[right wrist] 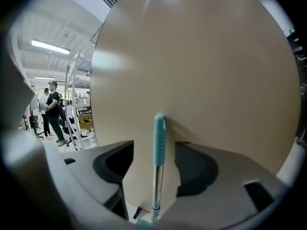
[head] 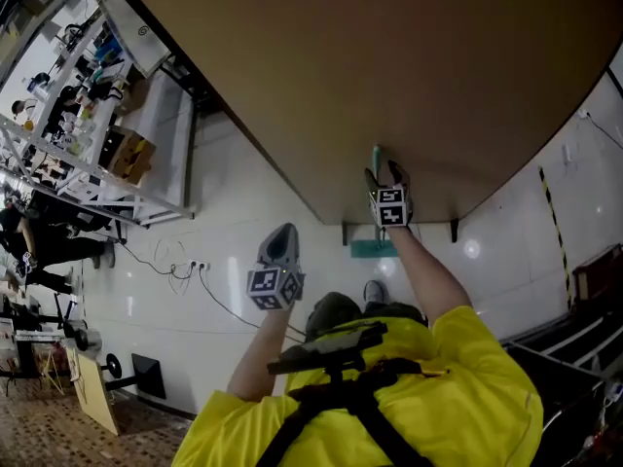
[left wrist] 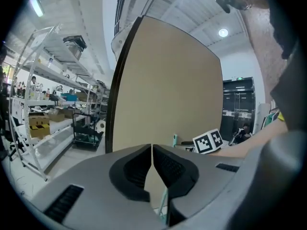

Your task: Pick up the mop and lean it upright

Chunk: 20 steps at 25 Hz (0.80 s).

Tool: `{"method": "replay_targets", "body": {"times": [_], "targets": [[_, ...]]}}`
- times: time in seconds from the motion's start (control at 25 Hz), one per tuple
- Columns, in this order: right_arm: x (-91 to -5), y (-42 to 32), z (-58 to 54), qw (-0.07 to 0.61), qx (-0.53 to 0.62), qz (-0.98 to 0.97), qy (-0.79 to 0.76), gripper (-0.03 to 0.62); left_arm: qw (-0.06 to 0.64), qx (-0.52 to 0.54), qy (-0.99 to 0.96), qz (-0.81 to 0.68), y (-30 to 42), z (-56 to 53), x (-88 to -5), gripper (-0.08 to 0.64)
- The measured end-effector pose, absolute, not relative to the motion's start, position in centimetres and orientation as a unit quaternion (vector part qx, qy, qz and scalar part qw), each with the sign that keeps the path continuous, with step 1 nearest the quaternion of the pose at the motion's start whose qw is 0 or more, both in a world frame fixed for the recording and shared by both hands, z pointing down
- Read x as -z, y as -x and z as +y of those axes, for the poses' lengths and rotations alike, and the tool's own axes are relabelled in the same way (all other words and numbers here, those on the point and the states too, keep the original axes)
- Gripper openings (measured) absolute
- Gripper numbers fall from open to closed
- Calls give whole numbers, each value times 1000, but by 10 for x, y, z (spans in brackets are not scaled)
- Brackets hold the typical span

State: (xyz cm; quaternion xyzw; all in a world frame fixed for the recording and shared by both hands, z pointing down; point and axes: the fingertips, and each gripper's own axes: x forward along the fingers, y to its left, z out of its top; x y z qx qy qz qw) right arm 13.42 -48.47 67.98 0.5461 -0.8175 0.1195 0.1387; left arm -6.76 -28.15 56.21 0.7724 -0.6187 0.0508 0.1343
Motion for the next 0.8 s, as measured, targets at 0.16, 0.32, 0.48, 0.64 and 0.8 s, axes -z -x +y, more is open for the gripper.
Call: {"method": "replay_targets", "body": {"times": [0.16,0.32,0.48,0.64,0.8], "targets": [[-698,-128,-502,143,-129,-812,-552,249,142,-52,-774,-615,64,-295,-569,11],[-710,-130,-513,148,-139,-789,-580,144,173,-73,-764,-617,73,-281,-589,11],[-711,-132,-516,142,-133,-785,-588,117,183,-80,-747,-635,97,-267,-595,11],[-705,-137,-502,132,-134,-796,-575,114,183,-82,-738,-644,104,-273,-601,11],[-675,-144,-447,115,-111,-825,-542,112,161,-67,-750,-639,93,-287,-587,11]]}}
